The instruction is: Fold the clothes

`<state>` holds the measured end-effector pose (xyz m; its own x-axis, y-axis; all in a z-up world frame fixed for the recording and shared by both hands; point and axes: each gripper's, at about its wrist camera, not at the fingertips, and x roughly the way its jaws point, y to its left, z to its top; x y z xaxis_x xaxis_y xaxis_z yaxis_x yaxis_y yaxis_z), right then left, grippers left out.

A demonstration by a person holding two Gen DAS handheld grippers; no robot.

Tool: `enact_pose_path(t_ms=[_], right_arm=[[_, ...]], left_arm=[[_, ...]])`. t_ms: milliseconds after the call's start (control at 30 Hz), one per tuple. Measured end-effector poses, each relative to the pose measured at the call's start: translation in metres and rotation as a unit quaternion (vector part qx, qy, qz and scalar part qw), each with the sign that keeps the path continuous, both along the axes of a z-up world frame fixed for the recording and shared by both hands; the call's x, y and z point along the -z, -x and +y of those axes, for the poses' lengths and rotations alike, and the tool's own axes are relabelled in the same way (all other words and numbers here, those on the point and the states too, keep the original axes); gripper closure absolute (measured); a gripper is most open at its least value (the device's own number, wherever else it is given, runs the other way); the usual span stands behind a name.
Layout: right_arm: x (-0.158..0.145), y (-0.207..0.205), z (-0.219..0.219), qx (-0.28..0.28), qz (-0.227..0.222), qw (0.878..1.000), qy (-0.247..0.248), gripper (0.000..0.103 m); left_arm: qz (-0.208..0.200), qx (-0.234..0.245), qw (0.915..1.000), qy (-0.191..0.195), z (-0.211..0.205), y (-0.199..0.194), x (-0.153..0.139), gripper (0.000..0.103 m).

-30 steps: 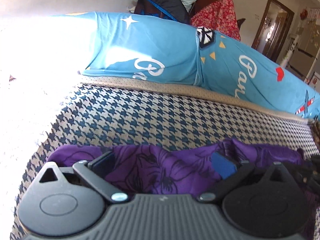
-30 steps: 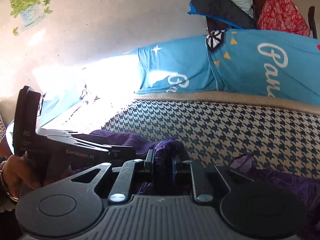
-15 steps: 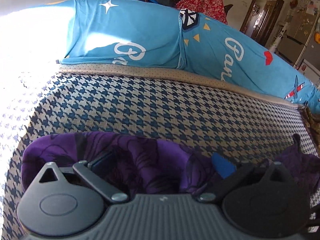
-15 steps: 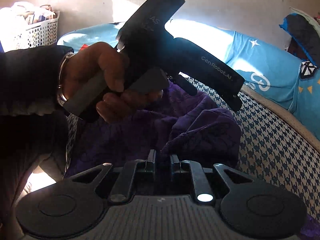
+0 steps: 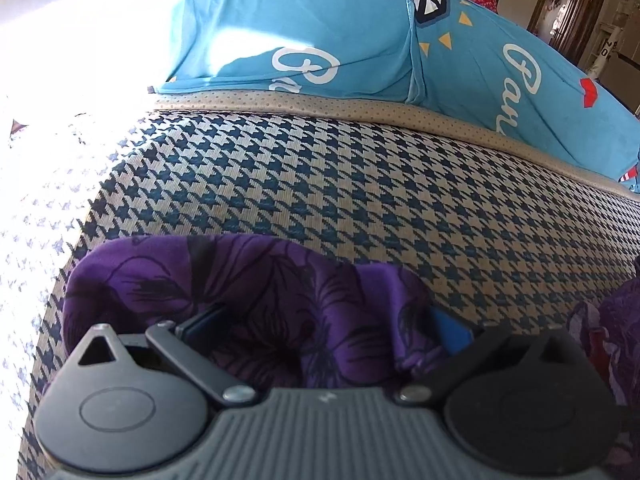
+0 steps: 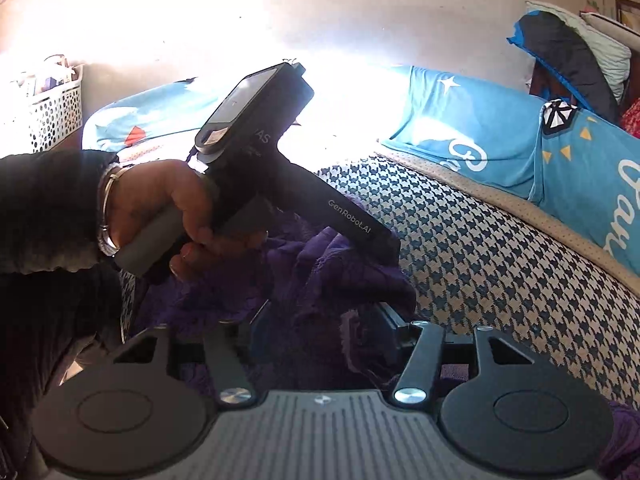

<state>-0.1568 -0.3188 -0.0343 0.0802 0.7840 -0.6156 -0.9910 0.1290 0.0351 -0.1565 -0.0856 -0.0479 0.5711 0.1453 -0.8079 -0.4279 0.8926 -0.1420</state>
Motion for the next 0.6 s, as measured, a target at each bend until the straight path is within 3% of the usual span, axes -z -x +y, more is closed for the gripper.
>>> enact_pose_path(t_ms=[267, 333, 400, 600], right_arm=[[0.018, -0.006, 0.030, 0.044, 0.018, 0.999, 0.019, 0.045], [0.020, -0.014, 0.033, 0.060, 0.022, 0.998, 0.019, 0.058], [0.016, -0.021, 0.034, 0.082, 0.011, 0.996, 0.008, 0.090], [0.006, -0.043, 0.035, 0.150, -0.022, 0.988, -0.026, 0.093]], left_arm=[[-0.018, 0.001, 0.9997, 0.019, 0.005, 0.003, -0.005, 0.000], [-0.033, 0.002, 0.9992, 0.023, 0.009, 0.007, -0.011, 0.000], [-0.051, 0.004, 0.9983, 0.027, 0.015, 0.011, -0.019, 0.000], [-0.080, 0.042, 0.9941, 0.060, 0.023, 0.019, -0.033, 0.000]])
